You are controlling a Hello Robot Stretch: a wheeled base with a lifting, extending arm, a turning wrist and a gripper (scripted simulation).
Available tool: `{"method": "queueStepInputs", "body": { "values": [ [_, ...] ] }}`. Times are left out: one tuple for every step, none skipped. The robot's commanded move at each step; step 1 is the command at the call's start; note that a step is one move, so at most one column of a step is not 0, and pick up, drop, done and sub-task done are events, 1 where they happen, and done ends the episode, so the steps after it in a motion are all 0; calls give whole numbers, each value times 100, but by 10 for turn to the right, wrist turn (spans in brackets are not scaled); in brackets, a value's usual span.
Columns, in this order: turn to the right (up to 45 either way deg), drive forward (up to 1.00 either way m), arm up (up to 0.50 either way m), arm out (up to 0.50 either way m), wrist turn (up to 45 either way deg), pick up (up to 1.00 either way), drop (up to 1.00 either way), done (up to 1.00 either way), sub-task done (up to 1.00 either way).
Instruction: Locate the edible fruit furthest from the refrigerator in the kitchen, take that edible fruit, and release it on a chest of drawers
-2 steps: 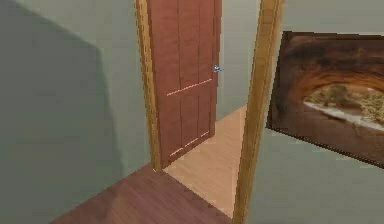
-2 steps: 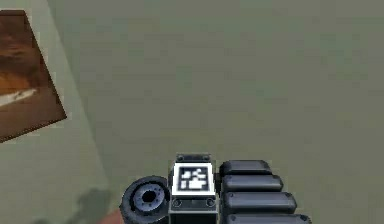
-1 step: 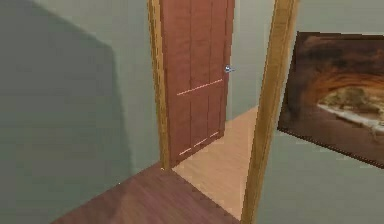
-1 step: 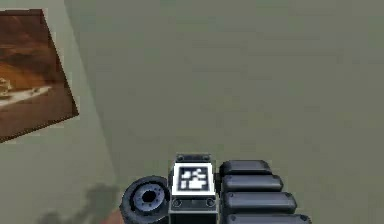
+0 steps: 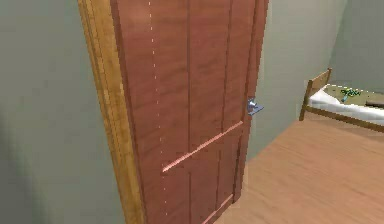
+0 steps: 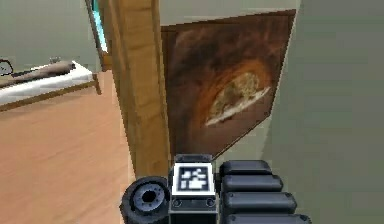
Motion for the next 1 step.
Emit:
{"method": "queueStepInputs", "body": {
  "values": [
    [-120,0,0,0,0,0,0,0,0]
  ]
}}
